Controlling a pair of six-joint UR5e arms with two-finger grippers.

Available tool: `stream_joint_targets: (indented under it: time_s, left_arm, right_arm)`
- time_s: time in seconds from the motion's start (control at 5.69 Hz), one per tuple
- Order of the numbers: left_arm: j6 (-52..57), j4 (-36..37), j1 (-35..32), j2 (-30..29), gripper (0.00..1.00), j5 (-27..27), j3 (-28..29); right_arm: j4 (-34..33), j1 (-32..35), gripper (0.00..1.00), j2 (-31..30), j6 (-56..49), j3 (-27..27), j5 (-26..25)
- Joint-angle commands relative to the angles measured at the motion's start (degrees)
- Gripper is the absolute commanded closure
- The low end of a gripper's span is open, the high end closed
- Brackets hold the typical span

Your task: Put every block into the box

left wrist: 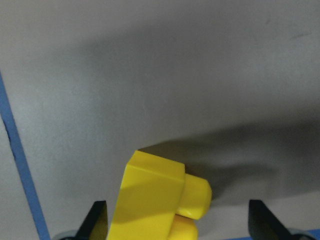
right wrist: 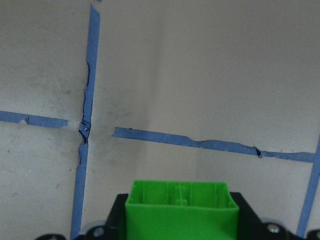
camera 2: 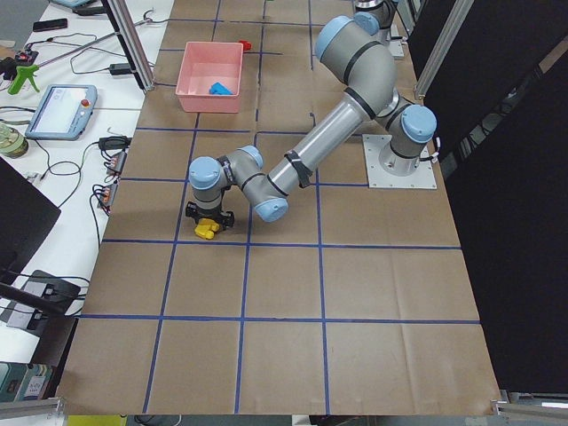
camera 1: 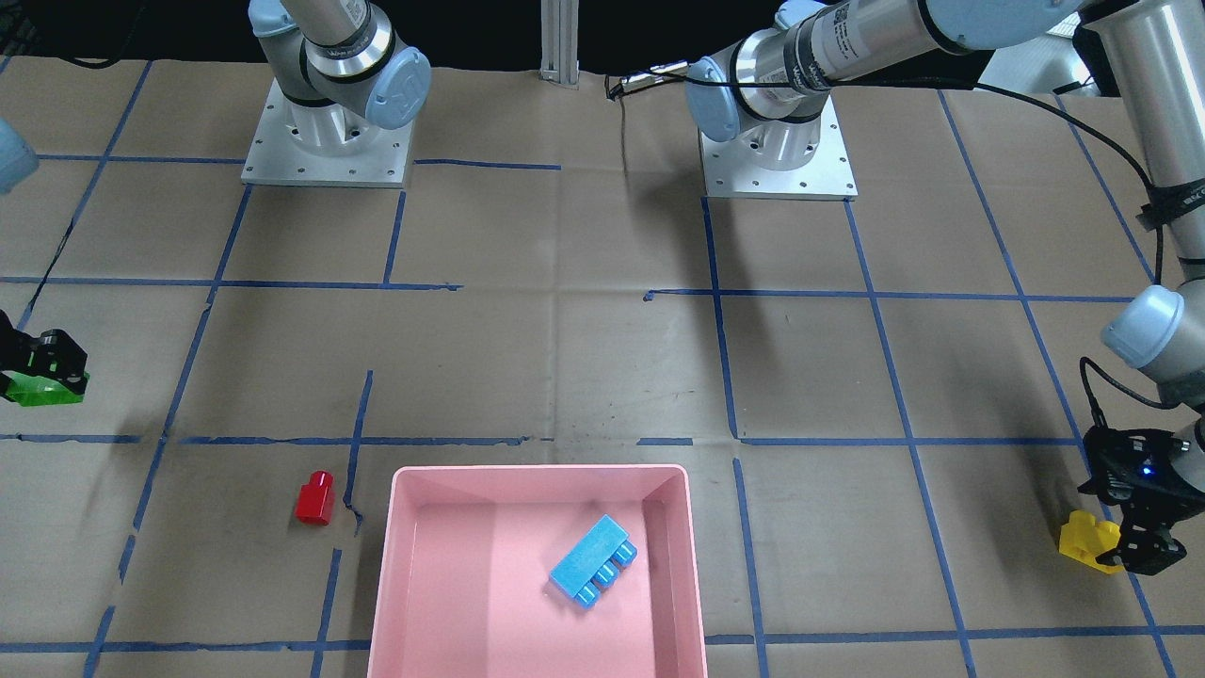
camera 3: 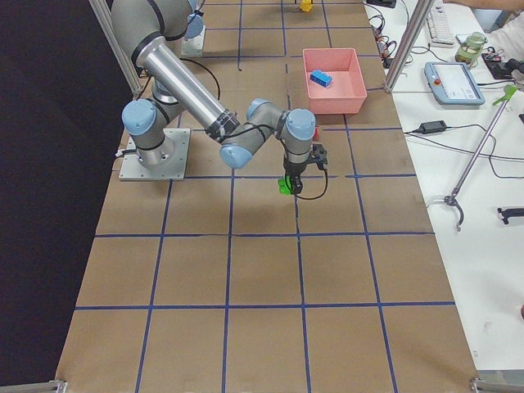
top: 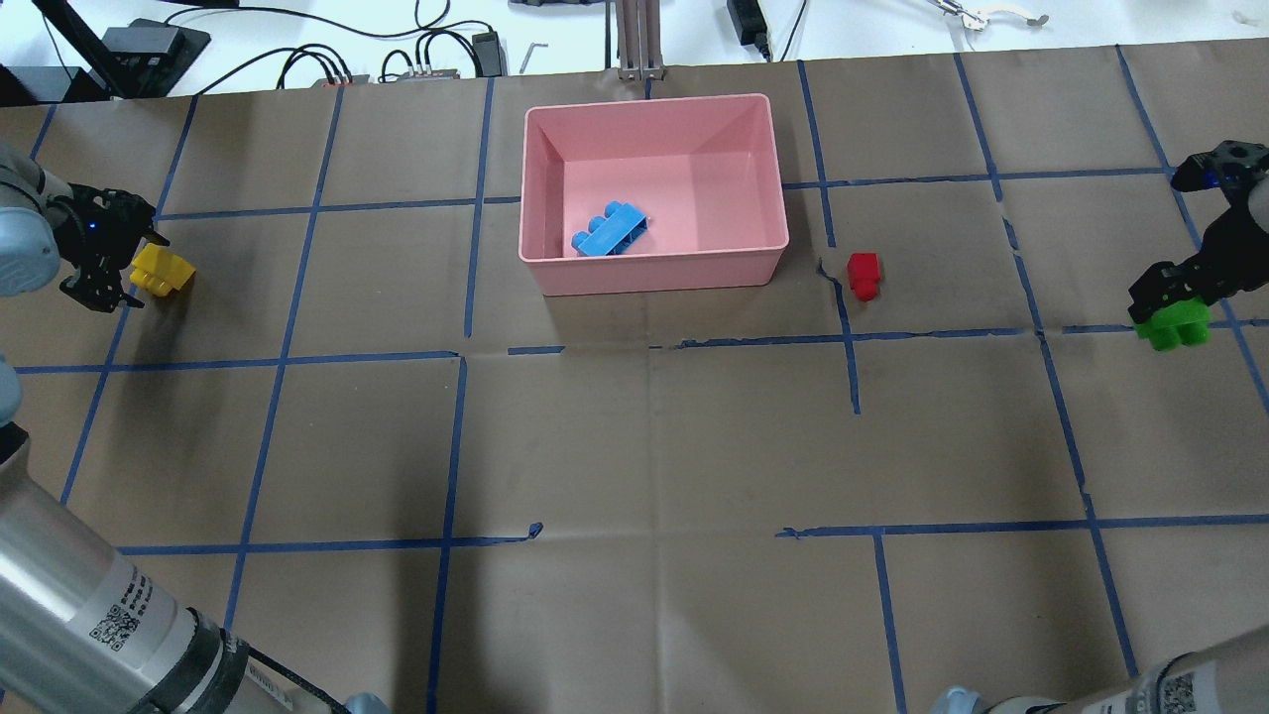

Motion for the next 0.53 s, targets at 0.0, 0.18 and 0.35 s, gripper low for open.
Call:
stream_joint_targets:
  time_s: [0.0, 0.18, 0.35]
  left_arm:
    - [0.3, 0.4, 0.0, -0.7, 0.01, -0.2, 0.3]
    - [0.3, 0.4, 0.0, -1.1, 0.12, -0.6, 0.3]
    - [0.2, 0.4, 0.0, -1.1, 0.32, -0.7, 0.1]
  right_arm:
    - [0.0, 0.0, 0.49, 0.0, 0.0, 0.0, 0.0]
    - [0.0, 0.0, 0.49, 0.0, 0.0, 0.0, 0.0]
    - [0.0, 0.0, 0.49, 0.0, 0.0, 0.0, 0.0]
